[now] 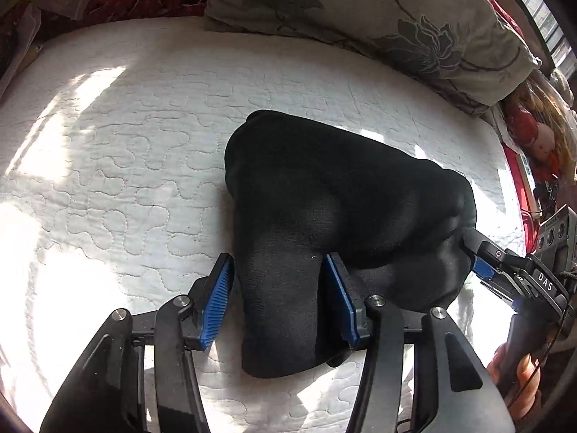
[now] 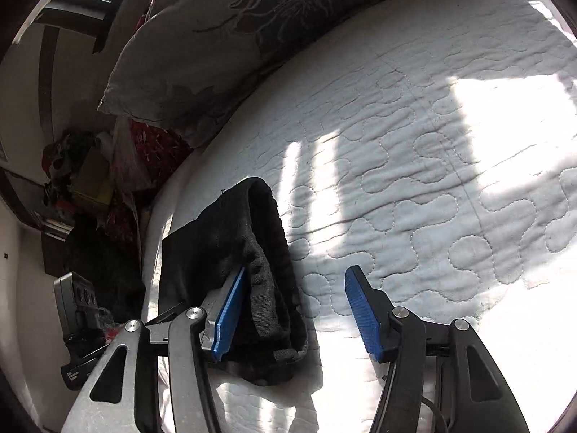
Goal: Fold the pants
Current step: 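Open both grippers and pull them back from the folded pants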
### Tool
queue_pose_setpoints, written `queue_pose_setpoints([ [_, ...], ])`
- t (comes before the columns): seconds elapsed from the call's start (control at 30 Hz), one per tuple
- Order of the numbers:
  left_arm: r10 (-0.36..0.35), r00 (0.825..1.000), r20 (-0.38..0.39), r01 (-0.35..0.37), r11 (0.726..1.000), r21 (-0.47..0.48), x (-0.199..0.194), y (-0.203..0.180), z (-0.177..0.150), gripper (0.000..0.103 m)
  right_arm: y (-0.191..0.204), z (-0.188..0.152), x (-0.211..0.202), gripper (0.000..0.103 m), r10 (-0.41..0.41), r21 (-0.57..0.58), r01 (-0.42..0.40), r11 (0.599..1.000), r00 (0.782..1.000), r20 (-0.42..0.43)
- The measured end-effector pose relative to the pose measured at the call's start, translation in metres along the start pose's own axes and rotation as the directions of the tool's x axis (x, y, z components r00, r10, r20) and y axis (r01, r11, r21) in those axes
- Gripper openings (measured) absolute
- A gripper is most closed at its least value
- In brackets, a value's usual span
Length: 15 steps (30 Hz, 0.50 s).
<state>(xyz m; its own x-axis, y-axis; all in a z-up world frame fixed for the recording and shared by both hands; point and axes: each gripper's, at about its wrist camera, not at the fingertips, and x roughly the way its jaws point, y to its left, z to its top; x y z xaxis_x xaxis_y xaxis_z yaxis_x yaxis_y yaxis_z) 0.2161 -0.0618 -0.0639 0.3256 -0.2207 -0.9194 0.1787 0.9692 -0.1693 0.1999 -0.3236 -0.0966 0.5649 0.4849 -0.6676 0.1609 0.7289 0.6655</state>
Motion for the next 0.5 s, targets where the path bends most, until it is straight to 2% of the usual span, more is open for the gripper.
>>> queue_pose_setpoints([
  [0.13, 0.052, 0.998, 0.027, -0.052, 0.999, -0.003, -0.016, 0.000, -0.012, 0.051, 0.008, -0.012, -0.029, 0.064, -0.049, -0.049, 0.051, 0.997, 0.998, 0.039],
  [0.2, 0.081, 0.995, 0.052, -0.081, 0.997, 0.000, -0.026, -0.003, -0.021, 0.051, 0.018, -0.028, -0.051, 0.076, -0.082, -0.095, 0.088, 0.992, 0.995, 0.062],
  [0.27, 0.116, 0.991, 0.072, -0.116, 0.993, -0.004, -0.036, -0.002, -0.030, 0.051, 0.040, -0.047, -0.064, 0.103, -0.148, -0.136, 0.159, 0.978, 0.985, 0.090],
  [0.33, 0.129, 0.988, 0.081, -0.128, 0.992, -0.020, -0.045, 0.003, -0.045, 0.052, 0.053, -0.063, -0.073, 0.103, -0.205, -0.147, 0.221, 0.964, 0.972, 0.117],
  [0.37, 0.133, 0.988, 0.082, -0.130, 0.991, -0.040, -0.049, 0.006, -0.054, 0.057, 0.054, -0.069, -0.073, 0.103, -0.225, -0.145, 0.241, 0.960, 0.967, 0.115],
  [0.43, 0.129, 0.988, 0.085, -0.123, 0.990, -0.072, -0.053, 0.007, -0.071, 0.062, 0.055, -0.083, -0.072, 0.103, -0.269, -0.139, 0.276, 0.951, 0.961, 0.067],
  [0.5, 0.149, 0.985, 0.087, -0.141, 0.986, -0.089, -0.057, 0.008, -0.088, 0.062, 0.050, -0.100, -0.069, 0.103, -0.315, -0.158, 0.314, 0.936, 0.949, 0.017],
])
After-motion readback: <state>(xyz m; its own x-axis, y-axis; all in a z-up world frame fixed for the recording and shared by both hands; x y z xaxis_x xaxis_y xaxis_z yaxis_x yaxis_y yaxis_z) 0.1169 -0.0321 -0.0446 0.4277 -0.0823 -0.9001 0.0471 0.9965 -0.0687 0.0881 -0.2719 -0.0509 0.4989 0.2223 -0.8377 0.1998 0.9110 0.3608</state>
